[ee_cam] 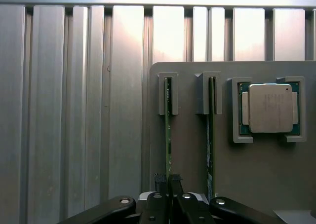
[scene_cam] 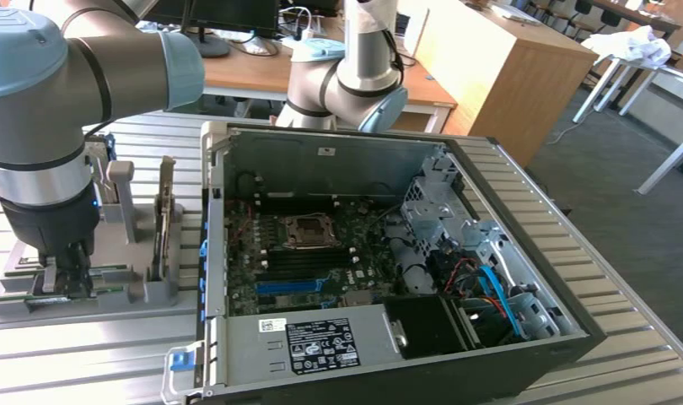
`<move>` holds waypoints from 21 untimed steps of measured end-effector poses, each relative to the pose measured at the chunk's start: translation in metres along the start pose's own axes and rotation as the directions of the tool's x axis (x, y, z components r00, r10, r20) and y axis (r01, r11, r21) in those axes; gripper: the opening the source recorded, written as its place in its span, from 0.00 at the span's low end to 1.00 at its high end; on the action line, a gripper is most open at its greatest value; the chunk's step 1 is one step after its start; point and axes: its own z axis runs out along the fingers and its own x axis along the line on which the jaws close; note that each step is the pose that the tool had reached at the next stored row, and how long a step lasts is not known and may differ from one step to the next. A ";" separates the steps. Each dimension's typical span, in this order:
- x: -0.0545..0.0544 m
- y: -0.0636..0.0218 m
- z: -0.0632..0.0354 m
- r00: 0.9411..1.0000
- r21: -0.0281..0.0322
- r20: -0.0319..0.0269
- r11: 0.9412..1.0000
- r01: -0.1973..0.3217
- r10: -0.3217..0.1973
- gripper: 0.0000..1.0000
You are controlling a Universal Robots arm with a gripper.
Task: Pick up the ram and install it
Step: 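Pick up the ram and move it above insertion slot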
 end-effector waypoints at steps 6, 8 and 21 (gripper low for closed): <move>0.000 0.0000 0.0000 1.000 0.000 0.000 1.000 0.000 0.000 0.12; 0.000 0.0000 0.0000 1.000 0.000 0.000 1.000 0.000 0.000 0.12; 0.000 0.0001 -0.0052 1.000 0.000 0.000 1.000 0.000 0.000 0.12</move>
